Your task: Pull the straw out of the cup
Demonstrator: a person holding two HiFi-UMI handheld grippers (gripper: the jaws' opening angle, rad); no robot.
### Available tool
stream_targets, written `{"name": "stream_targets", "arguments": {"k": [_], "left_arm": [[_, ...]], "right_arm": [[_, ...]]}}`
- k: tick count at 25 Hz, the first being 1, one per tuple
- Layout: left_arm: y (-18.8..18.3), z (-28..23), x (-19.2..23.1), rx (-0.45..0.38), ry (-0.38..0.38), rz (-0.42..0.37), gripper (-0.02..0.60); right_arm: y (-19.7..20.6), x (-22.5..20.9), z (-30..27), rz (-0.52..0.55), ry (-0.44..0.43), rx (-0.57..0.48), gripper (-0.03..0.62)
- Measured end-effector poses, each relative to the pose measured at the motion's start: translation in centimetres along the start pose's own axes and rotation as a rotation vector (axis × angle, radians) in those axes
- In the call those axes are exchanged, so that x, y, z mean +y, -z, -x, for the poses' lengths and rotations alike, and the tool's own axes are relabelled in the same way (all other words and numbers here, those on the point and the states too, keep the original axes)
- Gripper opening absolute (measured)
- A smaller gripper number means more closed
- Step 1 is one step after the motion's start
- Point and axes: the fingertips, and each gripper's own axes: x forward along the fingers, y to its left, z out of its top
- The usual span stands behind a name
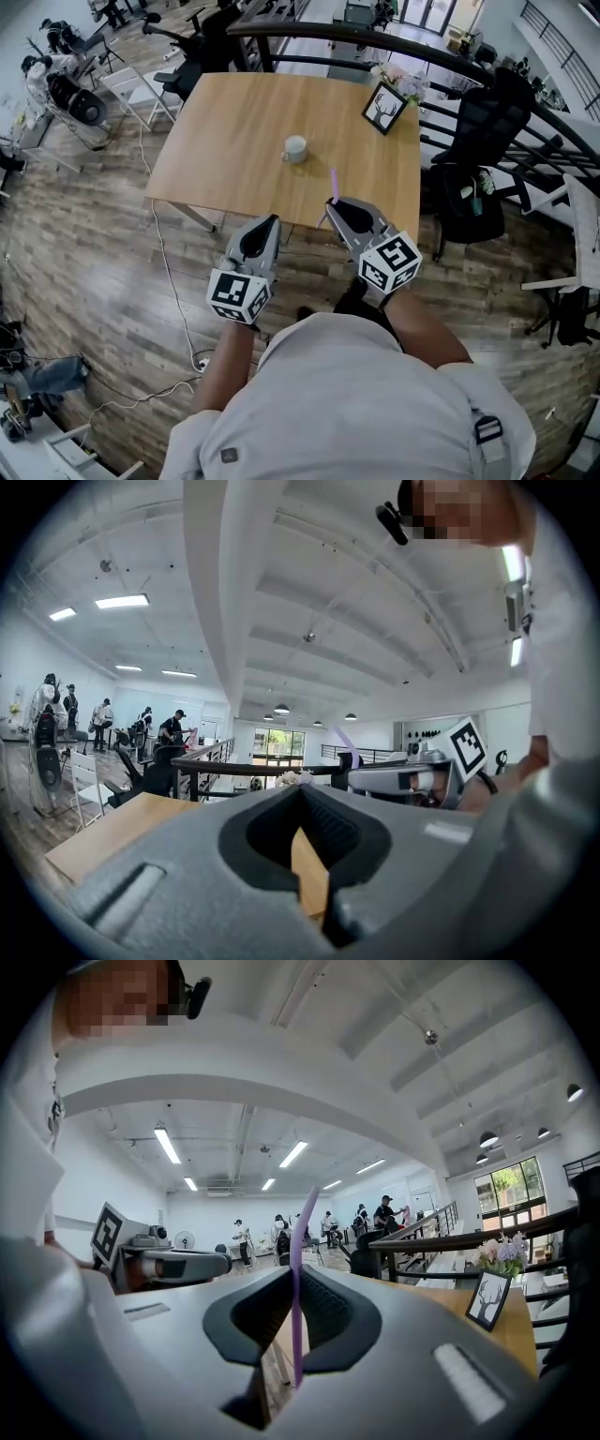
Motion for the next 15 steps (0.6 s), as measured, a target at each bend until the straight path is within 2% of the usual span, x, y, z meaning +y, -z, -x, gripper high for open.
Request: {"name": "stream_targets", "arguments": {"k": [4, 10, 12, 15], "left_arm": [[-0.2, 0.2, 0.4, 0.006, -0.004, -0.001, 0.003], [-0.4, 5.8, -0.2, -0.053, -0.004, -0.013, 0.003], [-0.5, 5.5, 0.0, -0.051, -0.001, -0.019, 0.003], [-1.2, 2.5, 0.7, -0.04, -0.005, -0.018, 0.003]], "right_arm": [[-0.8, 0.4, 0.1, 0.011, 0.004, -0.005, 0.032], [-0.7, 5.4, 1.4, 0.048, 0.011, -0.013, 0.032], [-1.0, 5.0, 1.0, 0.05, 0.014, -0.015, 0.032], [-1.6, 1.9, 0.0, 0.036, 0.015, -0.006, 0.032]]}}
